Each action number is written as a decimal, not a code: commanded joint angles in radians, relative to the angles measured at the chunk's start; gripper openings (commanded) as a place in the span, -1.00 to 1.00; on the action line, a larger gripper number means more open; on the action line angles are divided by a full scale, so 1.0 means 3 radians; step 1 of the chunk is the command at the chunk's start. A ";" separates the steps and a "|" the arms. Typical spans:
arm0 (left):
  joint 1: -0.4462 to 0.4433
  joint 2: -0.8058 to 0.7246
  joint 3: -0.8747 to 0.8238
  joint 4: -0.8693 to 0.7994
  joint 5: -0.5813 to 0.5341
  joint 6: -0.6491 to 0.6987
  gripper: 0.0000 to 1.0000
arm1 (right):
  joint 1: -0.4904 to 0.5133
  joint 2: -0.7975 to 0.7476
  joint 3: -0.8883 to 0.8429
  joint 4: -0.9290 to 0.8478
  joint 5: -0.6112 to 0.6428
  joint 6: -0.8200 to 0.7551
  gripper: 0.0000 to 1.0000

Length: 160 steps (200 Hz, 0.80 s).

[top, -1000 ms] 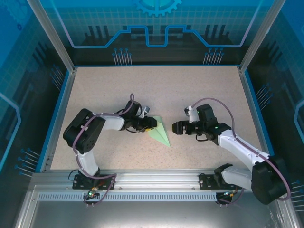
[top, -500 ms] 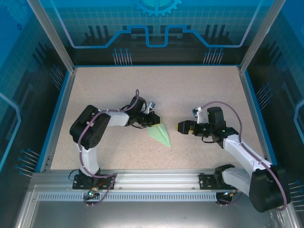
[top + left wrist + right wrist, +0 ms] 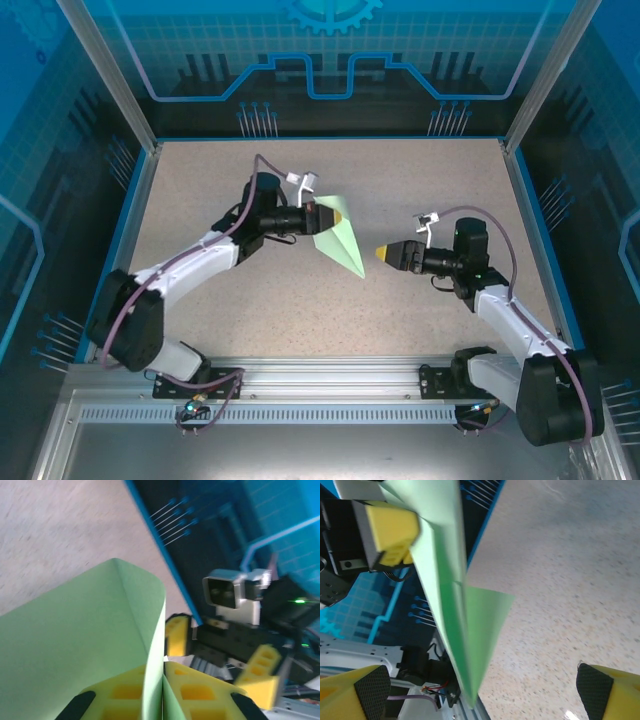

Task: Fold a paper plane with a square sheet of paper (fold left side to right side)
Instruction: Turn over the paper at the center of the table.

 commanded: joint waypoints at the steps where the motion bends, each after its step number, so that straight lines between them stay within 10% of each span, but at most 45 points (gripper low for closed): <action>1: -0.0003 -0.0193 0.0077 -0.0003 0.0135 0.0130 -0.77 | 0.0030 -0.0064 0.0142 0.0402 -0.0335 0.0170 0.98; 92: -0.0017 -0.0368 0.0068 0.0413 0.0508 -0.0140 -0.75 | 0.0905 0.0440 0.0492 0.1199 -0.0131 0.0722 0.95; 160: -0.0030 -0.0373 -0.0017 0.0428 0.0550 -0.0156 -0.73 | 0.0964 0.0314 0.0674 0.0800 -0.0057 0.0519 -0.09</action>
